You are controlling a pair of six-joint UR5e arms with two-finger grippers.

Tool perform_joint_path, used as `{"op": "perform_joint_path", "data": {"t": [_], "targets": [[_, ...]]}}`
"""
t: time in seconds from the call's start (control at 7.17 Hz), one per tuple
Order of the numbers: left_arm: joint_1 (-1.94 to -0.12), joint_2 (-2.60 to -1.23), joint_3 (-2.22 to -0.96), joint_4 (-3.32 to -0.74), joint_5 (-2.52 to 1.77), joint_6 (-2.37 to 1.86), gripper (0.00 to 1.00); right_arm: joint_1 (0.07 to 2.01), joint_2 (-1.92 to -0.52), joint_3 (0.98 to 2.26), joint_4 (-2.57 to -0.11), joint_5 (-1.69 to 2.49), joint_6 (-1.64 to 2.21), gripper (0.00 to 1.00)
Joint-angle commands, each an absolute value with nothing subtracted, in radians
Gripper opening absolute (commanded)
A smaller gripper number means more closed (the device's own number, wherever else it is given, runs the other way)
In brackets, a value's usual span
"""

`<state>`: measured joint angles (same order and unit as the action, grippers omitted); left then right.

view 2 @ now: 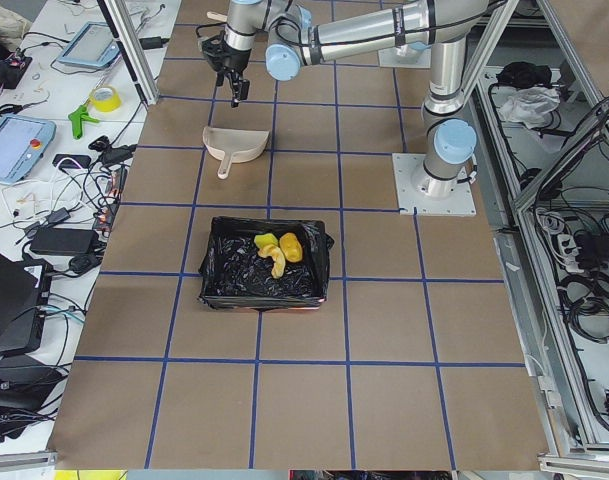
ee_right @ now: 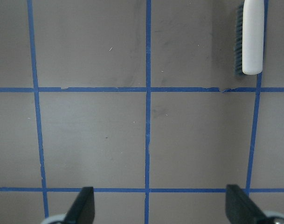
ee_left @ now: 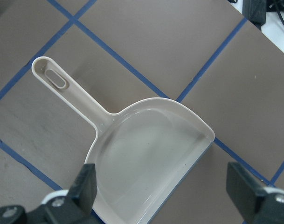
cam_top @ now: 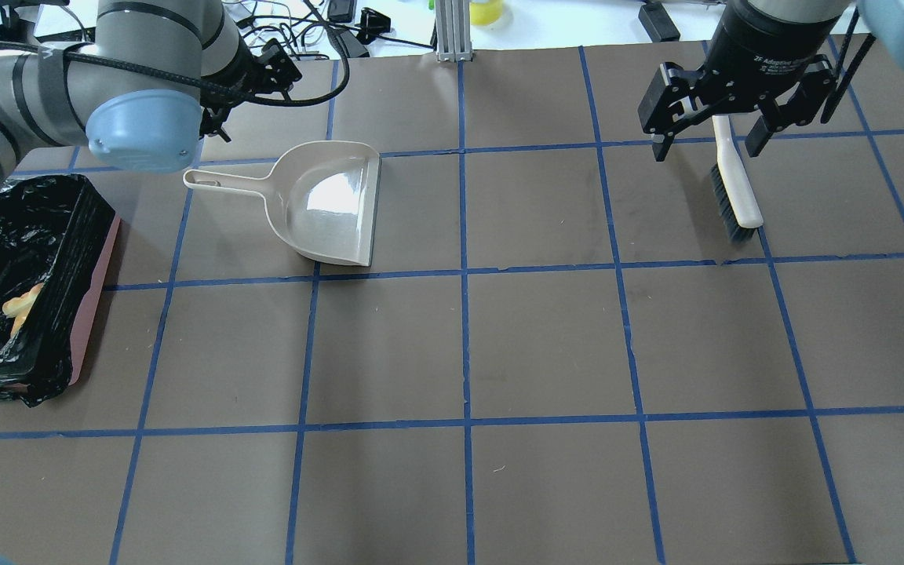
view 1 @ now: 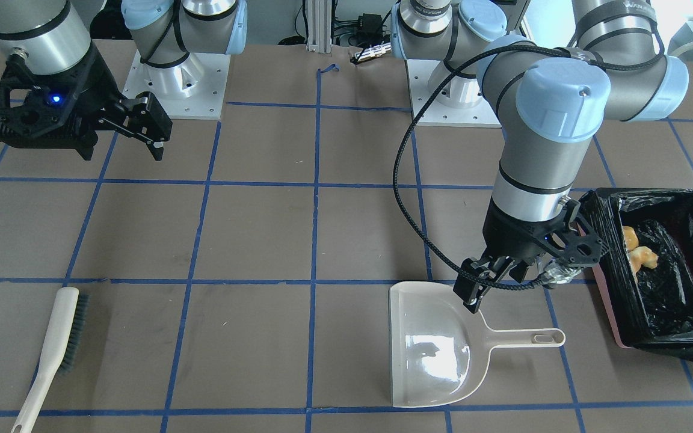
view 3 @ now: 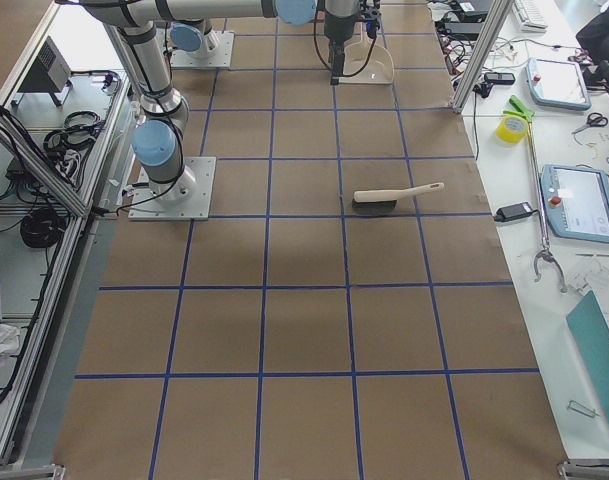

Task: Sweep and dump trash into bin

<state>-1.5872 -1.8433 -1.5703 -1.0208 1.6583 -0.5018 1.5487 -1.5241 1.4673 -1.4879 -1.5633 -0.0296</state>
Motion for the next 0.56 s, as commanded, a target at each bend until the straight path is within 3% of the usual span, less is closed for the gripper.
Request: {"op": "perform_joint_path", "data": {"t": [0.0,0.42], "targets": [[-1.609,-1.83,-1.586,-1.077,1.617,-0.396,1.0,1.549,-1.525,1.467,-1.488,-1.563,-0.029,0.99],[-1.589,-1.754,-1.58,-1.277,1.605,-0.133,1.0,1.549,-1.525,1.468,-1.488,-1.563,-0.029,0.99]]}}
